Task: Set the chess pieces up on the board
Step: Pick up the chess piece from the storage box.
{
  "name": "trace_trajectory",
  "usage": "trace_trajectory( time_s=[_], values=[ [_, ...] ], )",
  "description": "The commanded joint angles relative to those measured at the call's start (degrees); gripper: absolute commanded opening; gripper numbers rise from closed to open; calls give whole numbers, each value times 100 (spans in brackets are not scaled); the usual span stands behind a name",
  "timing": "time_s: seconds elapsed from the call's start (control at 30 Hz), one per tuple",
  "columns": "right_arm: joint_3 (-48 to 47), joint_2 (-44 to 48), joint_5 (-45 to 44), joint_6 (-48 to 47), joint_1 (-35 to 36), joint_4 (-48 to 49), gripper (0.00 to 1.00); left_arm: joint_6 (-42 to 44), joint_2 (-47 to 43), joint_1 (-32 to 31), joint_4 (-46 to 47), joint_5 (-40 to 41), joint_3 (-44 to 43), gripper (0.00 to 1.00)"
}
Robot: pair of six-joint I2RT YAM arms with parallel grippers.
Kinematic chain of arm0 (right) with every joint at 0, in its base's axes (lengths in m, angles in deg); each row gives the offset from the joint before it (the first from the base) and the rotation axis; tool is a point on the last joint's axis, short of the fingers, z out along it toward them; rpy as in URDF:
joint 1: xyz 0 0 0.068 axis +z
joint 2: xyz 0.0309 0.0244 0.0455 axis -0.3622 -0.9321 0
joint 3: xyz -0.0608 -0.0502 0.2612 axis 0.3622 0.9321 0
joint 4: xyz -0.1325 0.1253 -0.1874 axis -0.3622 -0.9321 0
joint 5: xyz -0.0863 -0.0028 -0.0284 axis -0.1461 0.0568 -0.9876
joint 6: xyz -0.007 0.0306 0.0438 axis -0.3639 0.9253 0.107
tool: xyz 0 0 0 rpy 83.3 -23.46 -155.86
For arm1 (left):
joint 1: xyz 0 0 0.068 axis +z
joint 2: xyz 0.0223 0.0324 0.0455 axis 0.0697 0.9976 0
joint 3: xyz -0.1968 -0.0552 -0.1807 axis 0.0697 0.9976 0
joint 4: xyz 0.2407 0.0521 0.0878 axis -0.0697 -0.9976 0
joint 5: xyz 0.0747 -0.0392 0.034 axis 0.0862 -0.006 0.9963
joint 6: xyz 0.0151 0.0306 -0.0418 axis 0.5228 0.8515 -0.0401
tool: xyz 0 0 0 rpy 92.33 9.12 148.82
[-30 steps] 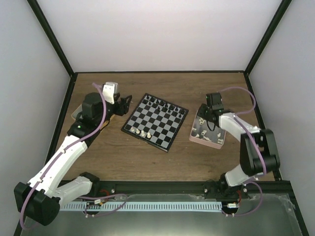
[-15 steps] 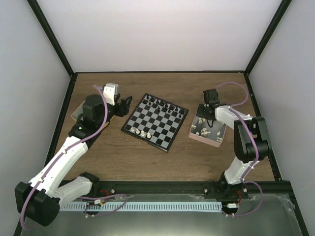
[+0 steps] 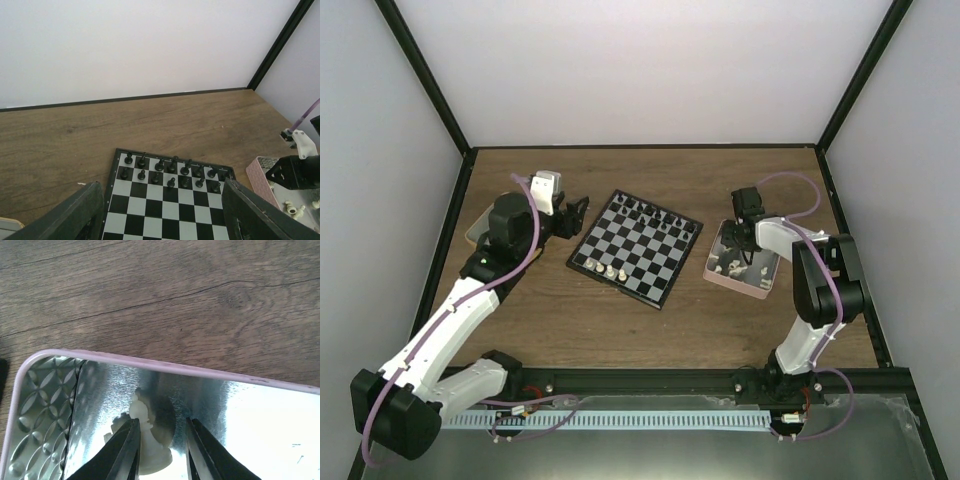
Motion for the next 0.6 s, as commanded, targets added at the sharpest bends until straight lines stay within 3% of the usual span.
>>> trace_trajectory(
  time_s=[0.0, 0.37, 0.57],
  values=[
    [-36, -30, -76, -121, -66, -125, 28, 1, -30, 20, 151, -72, 53, 67],
    [196, 10, 149, -92, -66, -322, 34, -13, -30, 22, 143, -89, 69, 67],
    [238, 23, 127, -138, -59, -329, 24, -31, -19, 20, 145, -83, 79, 67]
  ],
)
